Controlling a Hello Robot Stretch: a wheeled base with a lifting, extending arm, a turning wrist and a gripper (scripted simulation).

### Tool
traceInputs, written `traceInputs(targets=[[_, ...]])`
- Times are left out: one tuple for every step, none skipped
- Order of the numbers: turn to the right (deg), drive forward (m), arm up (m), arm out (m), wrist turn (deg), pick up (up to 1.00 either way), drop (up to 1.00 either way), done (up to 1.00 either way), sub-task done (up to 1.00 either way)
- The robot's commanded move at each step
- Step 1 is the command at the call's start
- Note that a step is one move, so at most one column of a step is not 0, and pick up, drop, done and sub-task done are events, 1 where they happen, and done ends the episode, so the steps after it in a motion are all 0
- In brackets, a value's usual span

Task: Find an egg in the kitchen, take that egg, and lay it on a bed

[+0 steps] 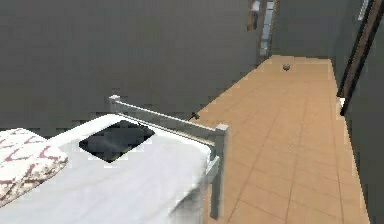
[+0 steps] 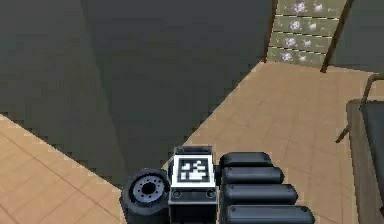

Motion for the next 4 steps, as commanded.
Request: traceInputs(targets=[[-45.0,0.00,0.00,0.00,0.0,0.00,0.00,0.00,0.00],[-45.0,0.00,0.00,0.00,0.0,0.00,0.00,0.00,0.00],[-24.0,0.00,0.00,0.00,0.0,0.00,0.00,0.00,0.00],[45.0,0.00,0.00,0.00,0.0,0.00,0.00,0.00,0.00]])
